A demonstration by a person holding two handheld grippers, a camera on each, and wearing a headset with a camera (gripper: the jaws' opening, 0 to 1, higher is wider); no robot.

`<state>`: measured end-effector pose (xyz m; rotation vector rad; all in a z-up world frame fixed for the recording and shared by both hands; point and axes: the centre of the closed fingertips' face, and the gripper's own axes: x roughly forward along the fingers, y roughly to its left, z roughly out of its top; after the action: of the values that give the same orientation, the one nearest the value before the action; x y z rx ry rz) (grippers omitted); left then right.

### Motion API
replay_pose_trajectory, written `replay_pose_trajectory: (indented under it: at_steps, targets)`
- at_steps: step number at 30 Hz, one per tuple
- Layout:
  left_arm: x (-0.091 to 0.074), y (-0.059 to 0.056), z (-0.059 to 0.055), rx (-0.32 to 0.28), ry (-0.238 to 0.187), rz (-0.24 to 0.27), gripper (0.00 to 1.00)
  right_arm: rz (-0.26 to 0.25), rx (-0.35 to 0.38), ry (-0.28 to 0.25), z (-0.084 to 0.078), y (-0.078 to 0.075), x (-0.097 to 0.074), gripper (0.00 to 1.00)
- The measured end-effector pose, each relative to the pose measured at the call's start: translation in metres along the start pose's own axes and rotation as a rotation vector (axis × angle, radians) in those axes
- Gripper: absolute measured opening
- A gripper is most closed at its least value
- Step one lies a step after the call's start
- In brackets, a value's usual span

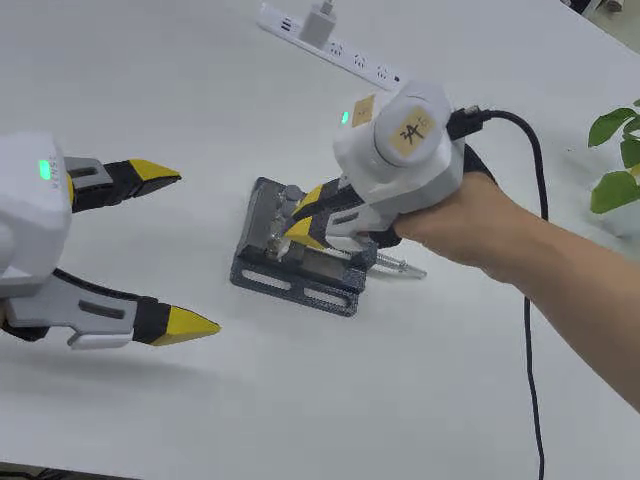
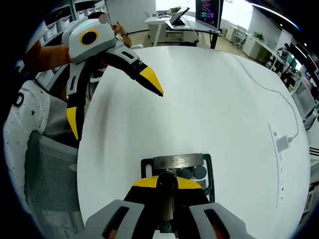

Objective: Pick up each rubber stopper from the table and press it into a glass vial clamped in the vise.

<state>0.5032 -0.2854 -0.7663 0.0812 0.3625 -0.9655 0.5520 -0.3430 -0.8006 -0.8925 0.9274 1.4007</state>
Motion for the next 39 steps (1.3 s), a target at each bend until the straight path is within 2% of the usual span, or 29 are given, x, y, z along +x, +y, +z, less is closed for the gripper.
replay_pose_trajectory:
  at_steps: [13,22,31,33,34,37,39]
  targets:
    - [-0.0003,0.0012,0.0005,-0.006,-0.005,0.000,0.84,-0.005,-0.055,0.037,0.0029,0.0051,0.0002,0.06]
    - [-0.0016,0.0018,0.0002,-0.009,-0.007,0.002,0.84,-0.020,-0.173,0.095,-0.0005,-0.0005,0.0030,0.06]
    - [0.0000,0.0013,-0.0001,-0.014,-0.011,0.001,0.82,-0.047,-0.184,0.138,-0.0012,-0.0022,0.0055,0.05]
    - [0.0007,0.0011,-0.0002,-0.014,-0.012,0.000,0.82,-0.065,-0.218,0.159,-0.0018,-0.0021,0.0057,0.05]
    - [0.0014,0.0011,0.0000,-0.015,-0.013,-0.001,0.82,-0.074,-0.266,0.173,-0.0025,-0.0032,0.0065,0.05]
    - [0.0029,0.0003,0.0010,-0.014,-0.015,-0.004,0.82,-0.066,-0.300,0.171,-0.0039,-0.0021,0.0079,0.05]
    - [0.0036,0.0002,0.0017,-0.013,-0.016,-0.006,0.82,-0.052,-0.247,0.158,-0.0036,-0.0032,0.0072,0.05]
